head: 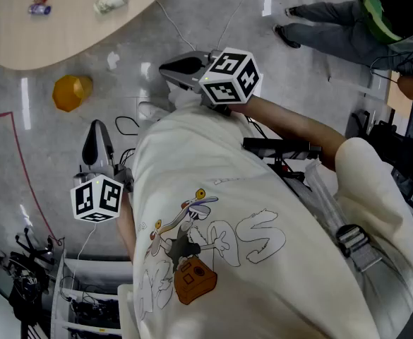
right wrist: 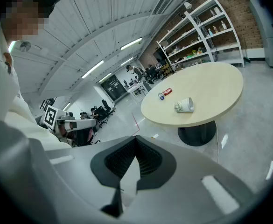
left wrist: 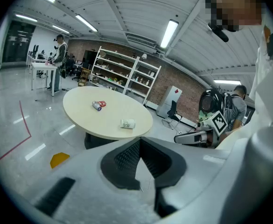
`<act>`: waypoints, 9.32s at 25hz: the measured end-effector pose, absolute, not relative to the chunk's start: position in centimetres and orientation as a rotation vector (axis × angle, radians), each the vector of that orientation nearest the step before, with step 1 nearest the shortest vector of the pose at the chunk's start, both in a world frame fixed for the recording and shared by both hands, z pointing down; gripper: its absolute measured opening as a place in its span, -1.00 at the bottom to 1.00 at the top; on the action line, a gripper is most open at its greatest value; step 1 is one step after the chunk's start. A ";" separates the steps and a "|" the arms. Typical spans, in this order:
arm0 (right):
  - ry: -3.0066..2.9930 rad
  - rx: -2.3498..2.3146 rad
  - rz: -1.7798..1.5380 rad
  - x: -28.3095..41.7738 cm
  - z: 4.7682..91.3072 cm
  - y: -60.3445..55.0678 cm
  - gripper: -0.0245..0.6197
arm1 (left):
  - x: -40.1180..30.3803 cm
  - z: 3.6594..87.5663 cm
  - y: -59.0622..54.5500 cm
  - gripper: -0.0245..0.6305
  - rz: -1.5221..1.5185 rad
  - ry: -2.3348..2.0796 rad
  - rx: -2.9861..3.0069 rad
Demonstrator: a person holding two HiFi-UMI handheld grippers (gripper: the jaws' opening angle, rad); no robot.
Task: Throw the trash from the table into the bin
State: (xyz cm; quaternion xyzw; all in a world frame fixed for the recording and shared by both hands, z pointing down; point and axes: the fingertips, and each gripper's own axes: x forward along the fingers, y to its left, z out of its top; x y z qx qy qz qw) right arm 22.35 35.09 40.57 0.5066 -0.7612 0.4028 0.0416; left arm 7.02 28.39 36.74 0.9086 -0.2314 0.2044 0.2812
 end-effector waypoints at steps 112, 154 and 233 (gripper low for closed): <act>-2.334 1.253 1.073 46.1 45.6 13.5 -0.56 | 33.4 56.3 7.1 -0.03 1.392 -0.994 2.310; -2.410 1.027 1.054 38.7 42.2 11.5 -0.90 | 23.2 46.2 7.2 -0.86 0.874 -1.329 2.105; -2.097 0.738 0.999 -11.7 83.7 -9.5 -0.90 | -20.2 88.5 -7.1 -0.85 0.460 -1.548 1.371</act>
